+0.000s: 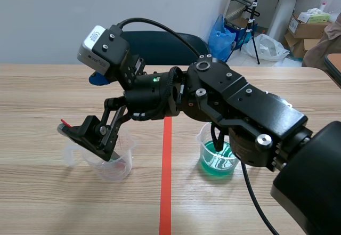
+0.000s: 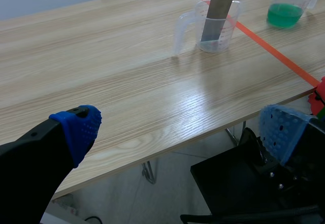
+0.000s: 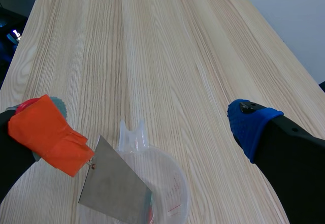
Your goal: Do the redox reaction experiment
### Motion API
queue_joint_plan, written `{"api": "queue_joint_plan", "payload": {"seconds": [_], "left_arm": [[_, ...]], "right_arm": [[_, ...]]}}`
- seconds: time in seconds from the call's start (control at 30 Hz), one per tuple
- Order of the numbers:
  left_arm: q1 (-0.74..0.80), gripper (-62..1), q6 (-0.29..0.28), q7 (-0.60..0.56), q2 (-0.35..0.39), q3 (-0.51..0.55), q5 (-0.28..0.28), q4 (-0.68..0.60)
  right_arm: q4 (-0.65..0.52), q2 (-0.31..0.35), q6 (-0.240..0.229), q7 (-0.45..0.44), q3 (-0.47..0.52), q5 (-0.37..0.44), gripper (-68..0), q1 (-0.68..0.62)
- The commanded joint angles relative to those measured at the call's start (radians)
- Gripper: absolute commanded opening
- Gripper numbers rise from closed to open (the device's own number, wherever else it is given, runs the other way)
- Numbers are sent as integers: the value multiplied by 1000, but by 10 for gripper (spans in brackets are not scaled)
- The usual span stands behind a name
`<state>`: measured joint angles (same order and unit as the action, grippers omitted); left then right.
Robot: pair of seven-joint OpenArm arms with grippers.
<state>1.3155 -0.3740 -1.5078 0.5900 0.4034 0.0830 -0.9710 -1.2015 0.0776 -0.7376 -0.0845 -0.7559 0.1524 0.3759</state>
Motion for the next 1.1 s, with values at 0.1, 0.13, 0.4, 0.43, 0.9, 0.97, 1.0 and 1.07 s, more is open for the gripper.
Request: {"api": "queue_joint_plan", "payload": {"seconds": [0.1,0.13,0.4,0.43,0.9,0.97,1.0,1.07], "left_arm": [[1,14,-2,-46,-5,6,9,-12],[1,14,-2,-46,-5,6,9,-12],[1,14,-2,-46,-5,6,9,-11],[1,14,-2,-46,-5,6,9,-11],[1,14,-2,-46,-5,6,9,-11],[1,14,-2,-46,-5,6,9,-11],[1,14,-2,-46,-5,6,9,-11],[1,14,-2,-46,-5,6,9,-11]], "right_arm": [[-13,-6,-8,-11,2,8,4,18],[-13,-6,-8,-11,2,8,4,18],[-13,-6,-8,-11,2,8,4,18],[-13,-6,-8,-11,2,8,4,18],[-13,-6,-8,-11,-56,8,4,17],[-14,-6,-8,-12,-77,8,4,17],[-15,-6,-8,-16,-85,8,4,17],[-16,-6,-8,-29,-100,8,4,15]]}}
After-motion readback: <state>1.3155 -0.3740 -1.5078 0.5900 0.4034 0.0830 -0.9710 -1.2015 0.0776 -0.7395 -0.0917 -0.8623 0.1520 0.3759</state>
